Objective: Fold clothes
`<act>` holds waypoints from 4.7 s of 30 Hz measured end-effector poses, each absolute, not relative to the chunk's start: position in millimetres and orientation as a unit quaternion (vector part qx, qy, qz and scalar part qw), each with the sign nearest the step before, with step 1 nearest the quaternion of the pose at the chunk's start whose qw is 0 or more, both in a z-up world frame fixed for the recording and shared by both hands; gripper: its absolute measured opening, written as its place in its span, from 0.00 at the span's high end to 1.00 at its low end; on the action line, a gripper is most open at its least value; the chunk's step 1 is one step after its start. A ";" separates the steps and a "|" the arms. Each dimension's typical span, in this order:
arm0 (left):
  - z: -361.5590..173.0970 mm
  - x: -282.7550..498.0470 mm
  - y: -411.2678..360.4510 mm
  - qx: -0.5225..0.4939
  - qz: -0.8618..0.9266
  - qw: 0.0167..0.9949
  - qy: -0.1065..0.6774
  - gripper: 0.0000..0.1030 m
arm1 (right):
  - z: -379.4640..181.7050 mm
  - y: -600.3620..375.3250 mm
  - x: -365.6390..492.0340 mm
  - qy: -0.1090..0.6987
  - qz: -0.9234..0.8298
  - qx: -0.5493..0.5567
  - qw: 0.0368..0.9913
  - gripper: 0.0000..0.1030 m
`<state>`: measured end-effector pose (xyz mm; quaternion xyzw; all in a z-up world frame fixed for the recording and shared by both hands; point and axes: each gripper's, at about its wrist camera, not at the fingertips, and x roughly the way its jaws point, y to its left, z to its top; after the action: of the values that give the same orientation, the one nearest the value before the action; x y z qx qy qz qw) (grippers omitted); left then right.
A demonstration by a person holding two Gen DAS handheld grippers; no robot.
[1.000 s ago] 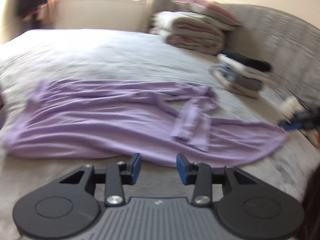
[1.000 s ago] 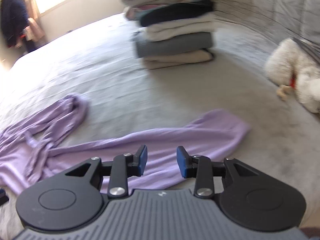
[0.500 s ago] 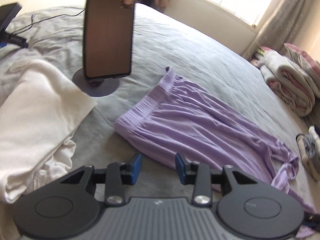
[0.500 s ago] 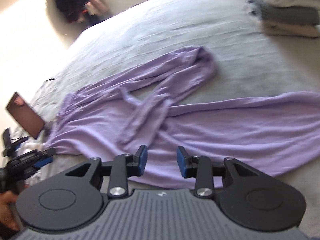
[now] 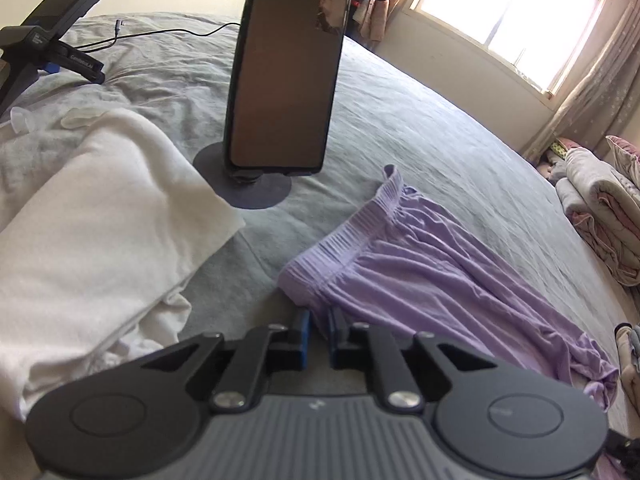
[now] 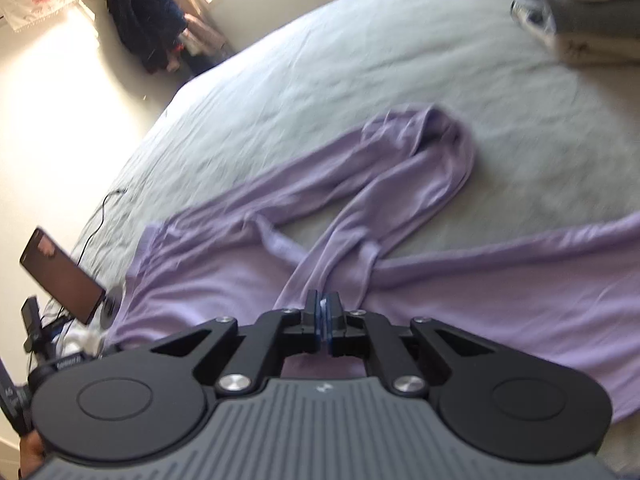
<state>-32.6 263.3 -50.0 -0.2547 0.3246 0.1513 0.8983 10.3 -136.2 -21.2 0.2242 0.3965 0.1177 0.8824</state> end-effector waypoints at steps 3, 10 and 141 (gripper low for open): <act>-49.8 -32.8 265.0 -0.260 0.153 0.897 0.324 0.93 | -17.1 -139.9 11.6 0.396 0.115 0.211 0.887 0.98; -50.2 -31.9 265.2 -0.260 0.153 0.896 0.326 0.94 | -7.5 -148.7 14.5 0.393 0.108 0.179 0.896 0.88; 7.8 26.4 45.4 -0.073 -0.088 0.894 0.434 0.44 | -5.8 -314.9 -24.8 0.388 0.045 0.071 0.918 0.66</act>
<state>26.4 45.4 7.8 -0.0729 0.4338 -0.0882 0.8937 -24.8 -314.9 -5.8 0.0708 0.3884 0.0449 0.9177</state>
